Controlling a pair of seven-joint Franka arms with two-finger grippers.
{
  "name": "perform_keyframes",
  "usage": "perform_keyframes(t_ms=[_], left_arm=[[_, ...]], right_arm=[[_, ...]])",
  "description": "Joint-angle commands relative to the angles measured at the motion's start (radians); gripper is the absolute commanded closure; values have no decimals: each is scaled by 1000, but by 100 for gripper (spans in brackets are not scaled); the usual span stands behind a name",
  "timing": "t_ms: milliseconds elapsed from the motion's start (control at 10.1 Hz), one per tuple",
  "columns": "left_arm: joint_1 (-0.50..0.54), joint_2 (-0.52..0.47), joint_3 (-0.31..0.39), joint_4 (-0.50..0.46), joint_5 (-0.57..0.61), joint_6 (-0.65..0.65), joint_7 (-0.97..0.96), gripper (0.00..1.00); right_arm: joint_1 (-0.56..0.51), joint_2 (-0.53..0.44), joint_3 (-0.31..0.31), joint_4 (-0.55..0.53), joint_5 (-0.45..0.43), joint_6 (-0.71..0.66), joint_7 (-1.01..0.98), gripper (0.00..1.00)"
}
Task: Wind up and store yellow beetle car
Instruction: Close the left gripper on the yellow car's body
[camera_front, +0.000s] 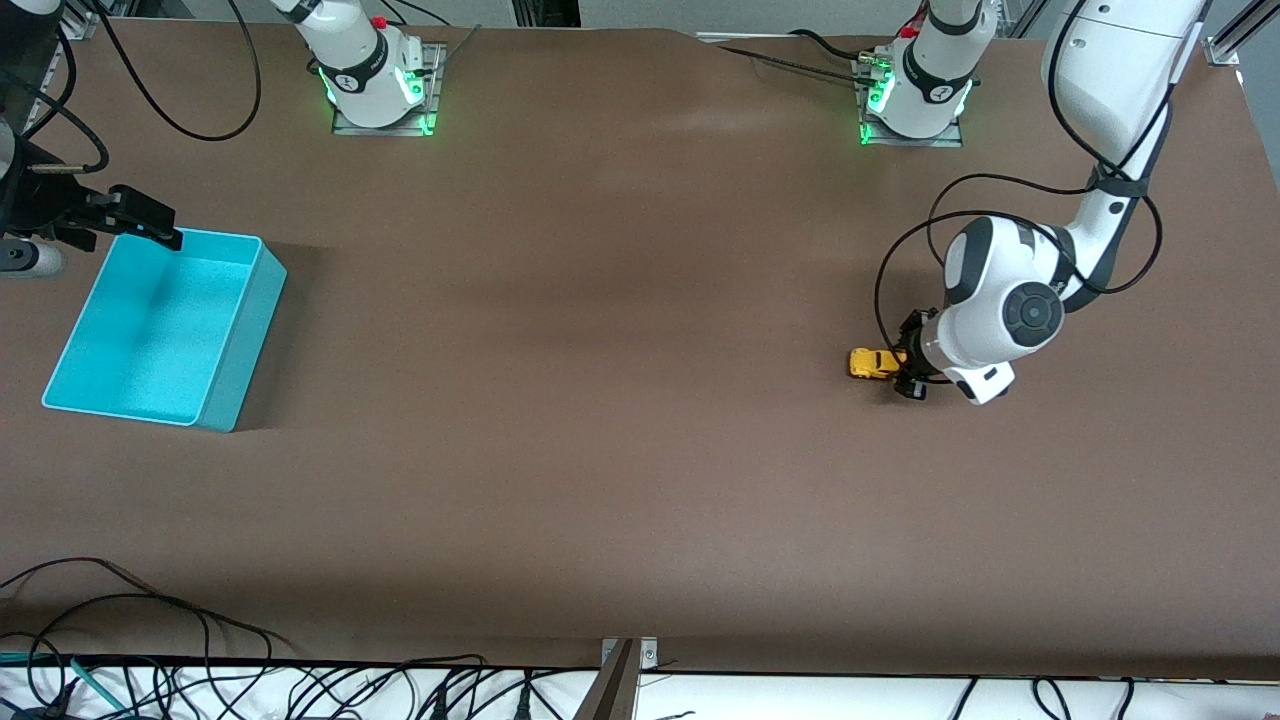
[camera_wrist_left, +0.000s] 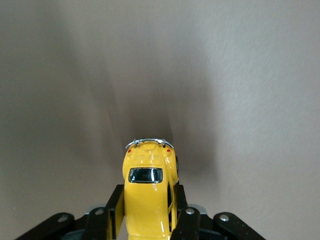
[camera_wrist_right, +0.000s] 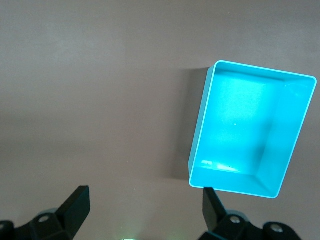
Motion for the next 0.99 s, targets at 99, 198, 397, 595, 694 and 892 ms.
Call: perform_keyframes(t_ms=[99,198,397,595,694,892], left_arm=[[-10,45,1,2,-30,70,-43,100],[-8,51,3,2,-24,85,-55,100],[6,60,8,2,-3,96,-45,100],[53,62,11,-1,71,94,-41,100],[78,73,11,-1,94,93,-16,100],[119,79,12,-1,97,90,52,100]], right_arm=[[-6,9,-1,29,30,-21,-6,0],[-6,9,-2,29,30,-21,-6,0],[-6,9,-1,29,30,-23,-6,0],[-6,9,-1,29,30,-23,-6,0],[-6,9,-1,29,32,-23,-8,0],[-6,9,-1,29,32,-24,-6,0]])
